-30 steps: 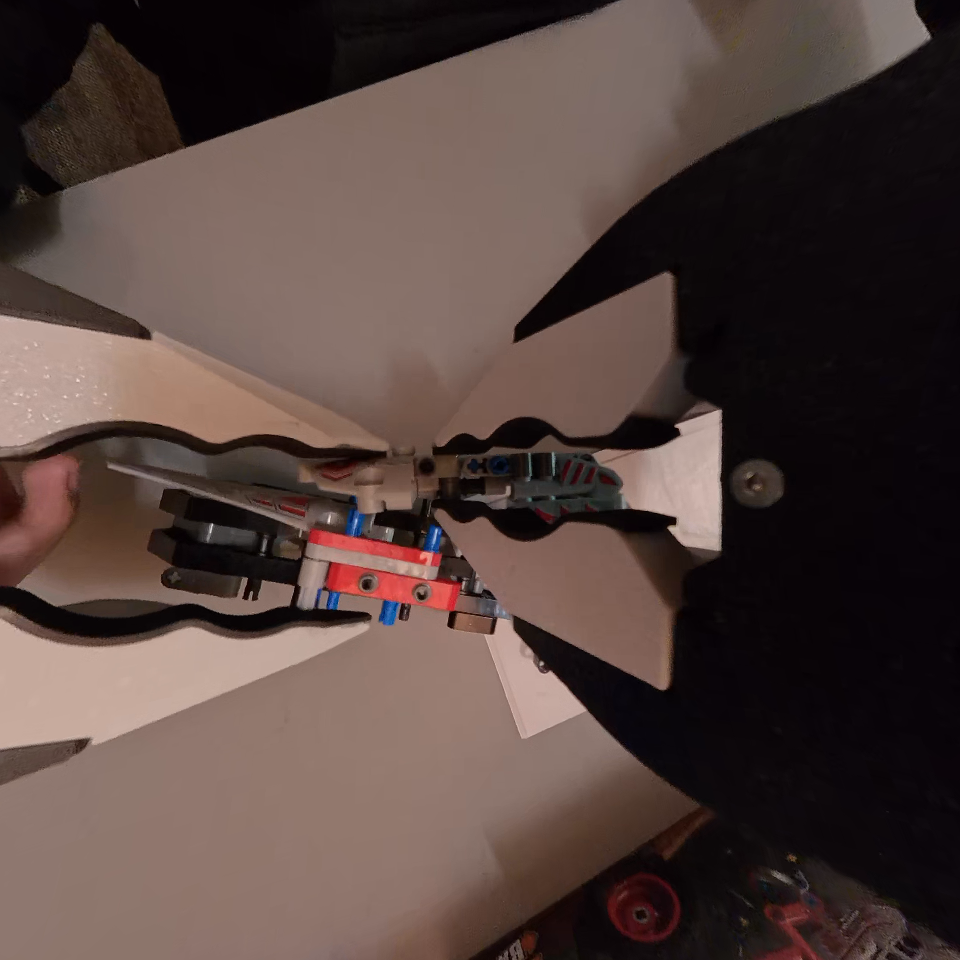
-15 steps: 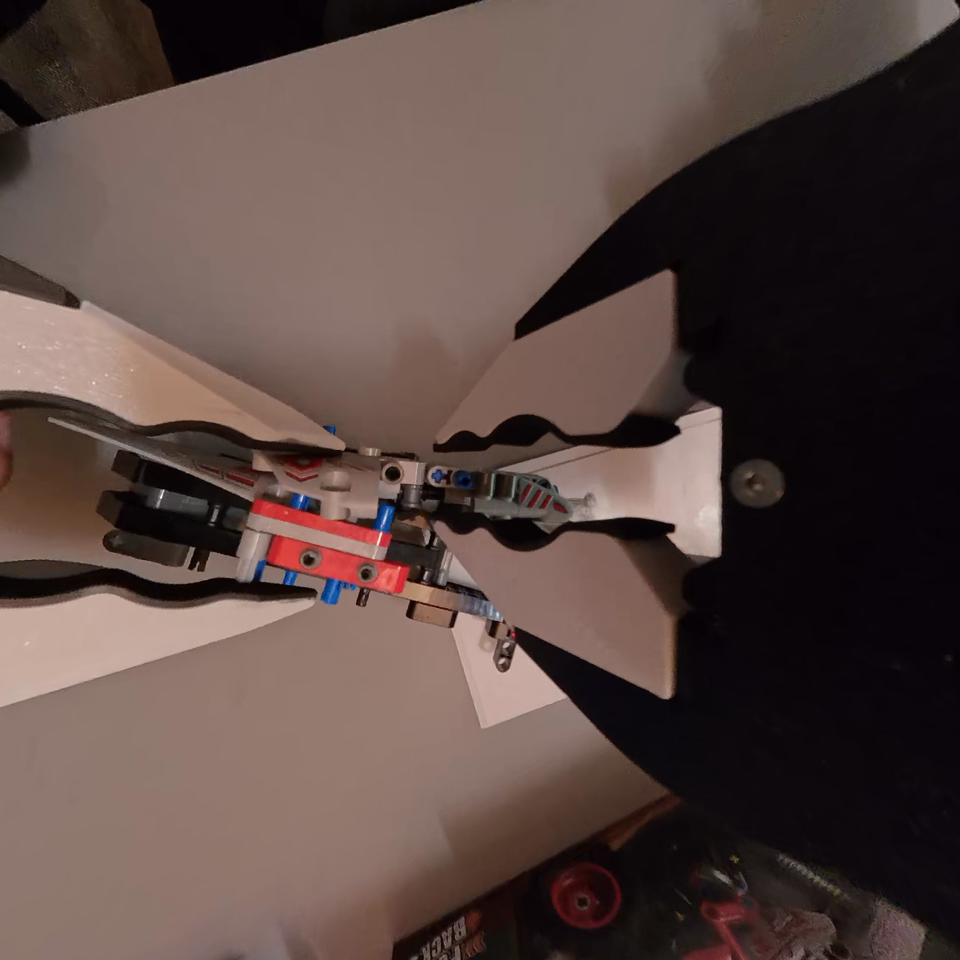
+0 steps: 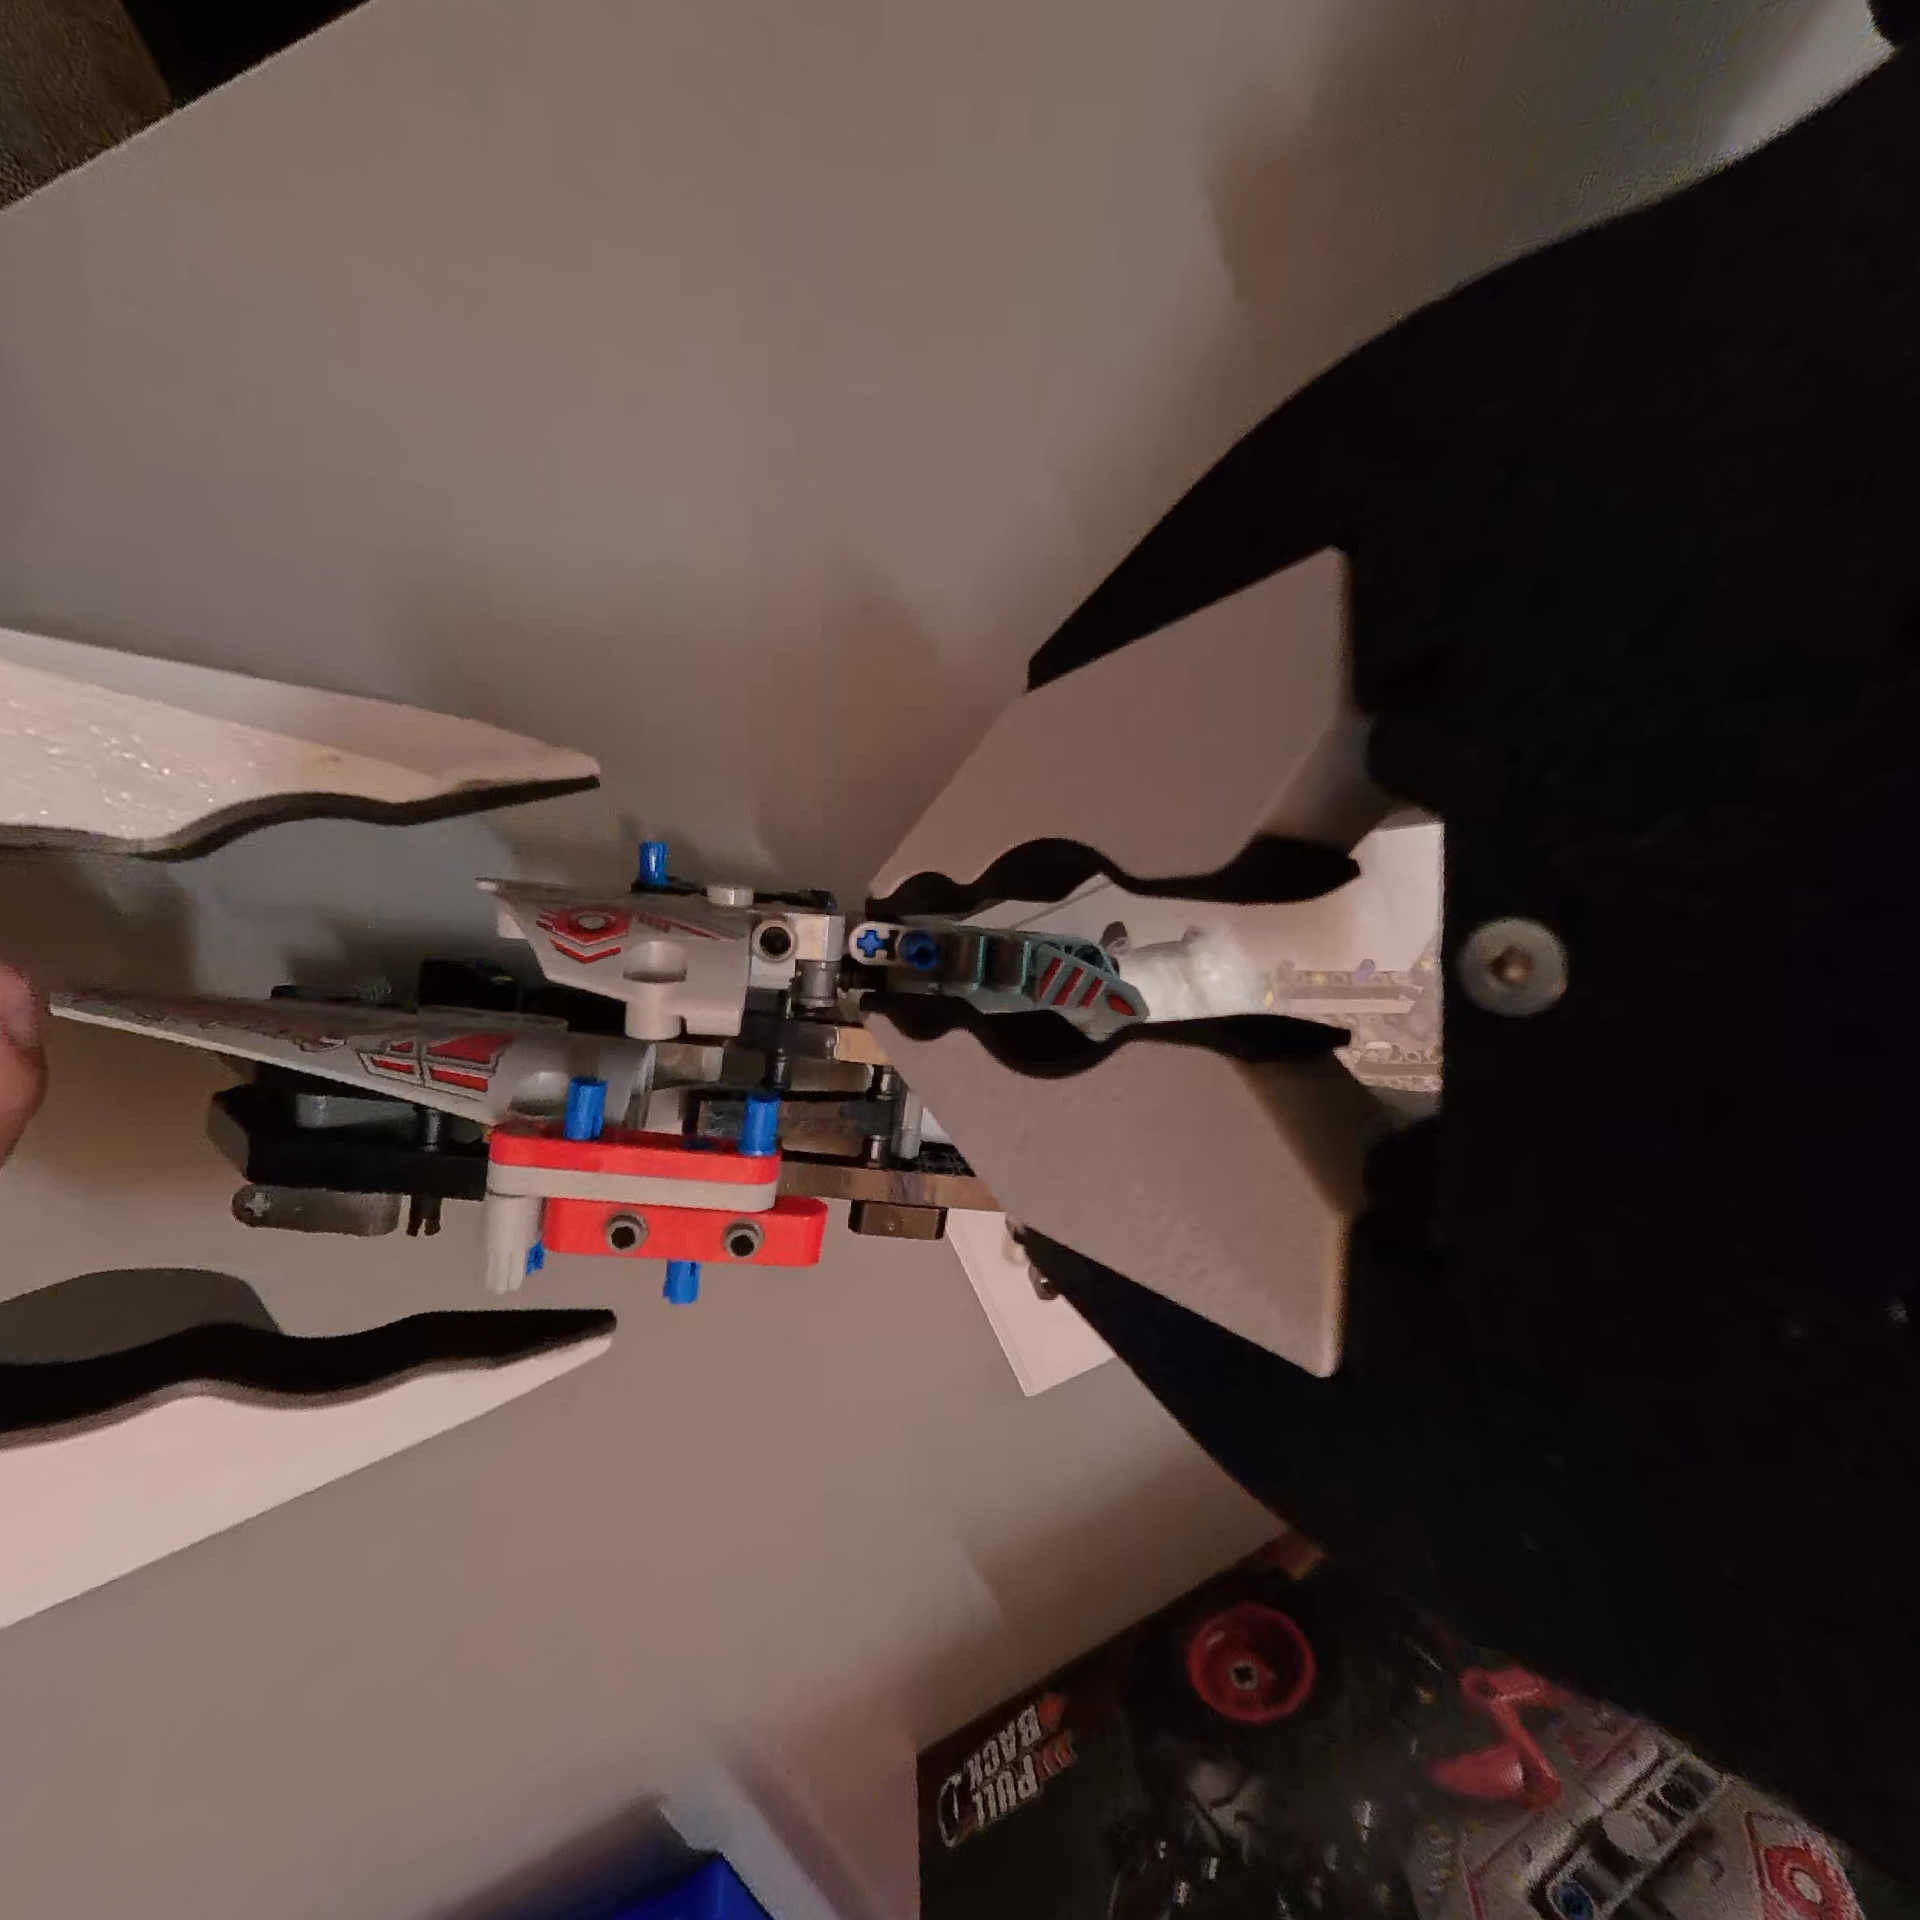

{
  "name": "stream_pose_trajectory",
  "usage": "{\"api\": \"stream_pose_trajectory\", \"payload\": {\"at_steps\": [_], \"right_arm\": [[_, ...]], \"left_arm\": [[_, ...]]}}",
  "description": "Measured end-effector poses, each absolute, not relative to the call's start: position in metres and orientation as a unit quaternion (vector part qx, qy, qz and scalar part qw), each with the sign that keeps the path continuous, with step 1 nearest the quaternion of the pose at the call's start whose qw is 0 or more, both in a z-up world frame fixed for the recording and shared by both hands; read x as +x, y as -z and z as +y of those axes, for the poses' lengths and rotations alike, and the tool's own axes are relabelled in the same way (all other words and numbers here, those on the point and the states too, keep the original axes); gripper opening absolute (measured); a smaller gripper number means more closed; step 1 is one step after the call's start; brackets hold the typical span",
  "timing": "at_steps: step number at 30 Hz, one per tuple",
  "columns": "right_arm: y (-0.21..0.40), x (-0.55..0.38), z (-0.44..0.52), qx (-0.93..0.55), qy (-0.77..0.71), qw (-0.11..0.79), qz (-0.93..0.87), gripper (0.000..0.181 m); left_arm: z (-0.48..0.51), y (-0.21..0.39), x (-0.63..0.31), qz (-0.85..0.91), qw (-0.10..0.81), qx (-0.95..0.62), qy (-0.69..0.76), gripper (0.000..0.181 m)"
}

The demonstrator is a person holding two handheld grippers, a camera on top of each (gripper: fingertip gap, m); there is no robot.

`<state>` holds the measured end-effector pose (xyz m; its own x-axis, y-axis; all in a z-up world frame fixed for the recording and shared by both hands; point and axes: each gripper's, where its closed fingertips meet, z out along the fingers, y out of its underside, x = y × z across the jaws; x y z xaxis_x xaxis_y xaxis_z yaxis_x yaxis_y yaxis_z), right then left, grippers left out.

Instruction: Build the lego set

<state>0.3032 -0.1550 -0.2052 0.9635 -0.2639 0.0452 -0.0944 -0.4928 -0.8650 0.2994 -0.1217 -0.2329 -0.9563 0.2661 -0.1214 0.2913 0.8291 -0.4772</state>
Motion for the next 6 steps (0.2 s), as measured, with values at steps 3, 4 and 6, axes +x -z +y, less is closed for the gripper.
{"api": "stream_pose_trajectory", "payload": {"at_steps": [3, 4, 6], "right_arm": [[0.2059, 0.3032, -0.1553, -0.855, 0.086, 0.501, 0.105, 0.089], [0.2050, 0.3036, -0.1545, -0.852, 0.085, 0.506, 0.106, 0.089], [0.2019, 0.3061, -0.1522, -0.843, 0.085, 0.519, 0.109, 0.084]], "left_arm": [[-0.1233, 0.2319, 0.2994, 0.956, 0.022, 0.149, 0.253, 0.012], [-0.1238, 0.2320, 0.2997, 0.956, 0.020, 0.148, 0.251, 0.012], [-0.1257, 0.2319, 0.3015, 0.958, 0.021, 0.146, 0.247, 0.012]]}}
